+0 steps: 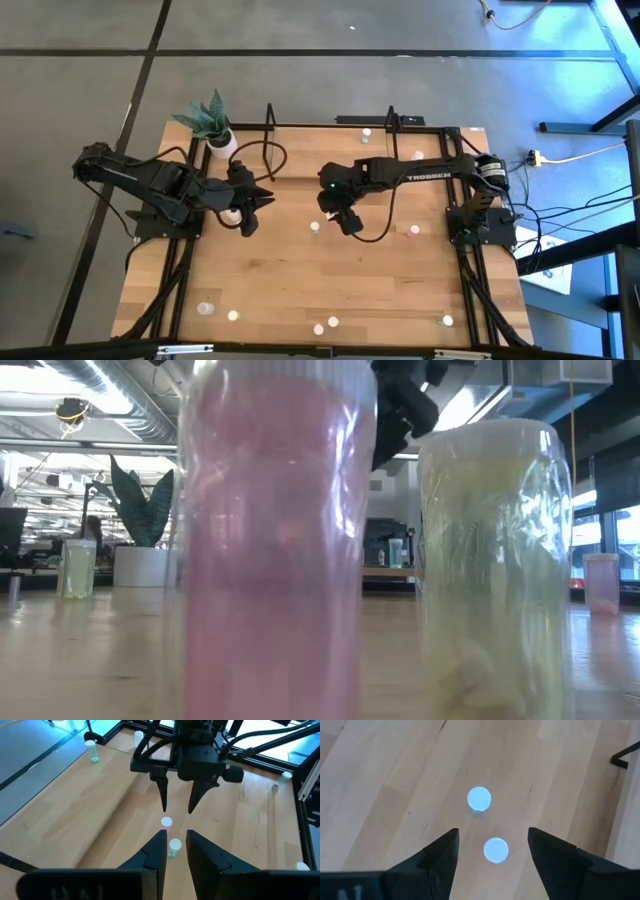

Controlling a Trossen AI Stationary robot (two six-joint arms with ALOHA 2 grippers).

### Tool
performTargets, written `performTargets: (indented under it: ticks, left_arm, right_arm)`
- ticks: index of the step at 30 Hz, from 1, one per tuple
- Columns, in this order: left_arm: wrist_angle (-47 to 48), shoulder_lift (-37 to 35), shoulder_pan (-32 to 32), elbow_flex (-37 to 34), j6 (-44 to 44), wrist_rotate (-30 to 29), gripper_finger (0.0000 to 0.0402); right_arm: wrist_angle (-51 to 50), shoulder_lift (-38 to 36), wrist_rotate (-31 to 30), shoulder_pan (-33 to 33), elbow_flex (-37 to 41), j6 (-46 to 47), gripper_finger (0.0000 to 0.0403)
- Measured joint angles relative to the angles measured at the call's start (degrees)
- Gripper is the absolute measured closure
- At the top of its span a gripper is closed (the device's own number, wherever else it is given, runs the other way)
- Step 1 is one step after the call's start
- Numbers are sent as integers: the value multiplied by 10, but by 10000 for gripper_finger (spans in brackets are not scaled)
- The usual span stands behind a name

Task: Pick and place medicine bottles onto shelf by color
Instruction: Put the top left pink pill bottle on the shelf

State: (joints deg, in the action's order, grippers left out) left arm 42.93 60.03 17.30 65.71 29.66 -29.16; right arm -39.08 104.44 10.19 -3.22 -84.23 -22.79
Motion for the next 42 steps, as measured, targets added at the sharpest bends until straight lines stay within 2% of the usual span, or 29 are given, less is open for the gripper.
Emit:
performTargets:
  ticks: [23, 34, 42]
  left_arm:
    - [1, 0, 0, 0, 0, 0, 335]
    - [1, 0, 0, 0, -2, 0, 335]
    - [1, 0, 0, 0, -2, 0, 335]
  right_arm:
    - [170, 3, 0, -11, 150, 0, 163]
    - [243, 3, 0, -11, 188, -2, 163]
    - [258, 3, 0, -11, 199, -2, 163]
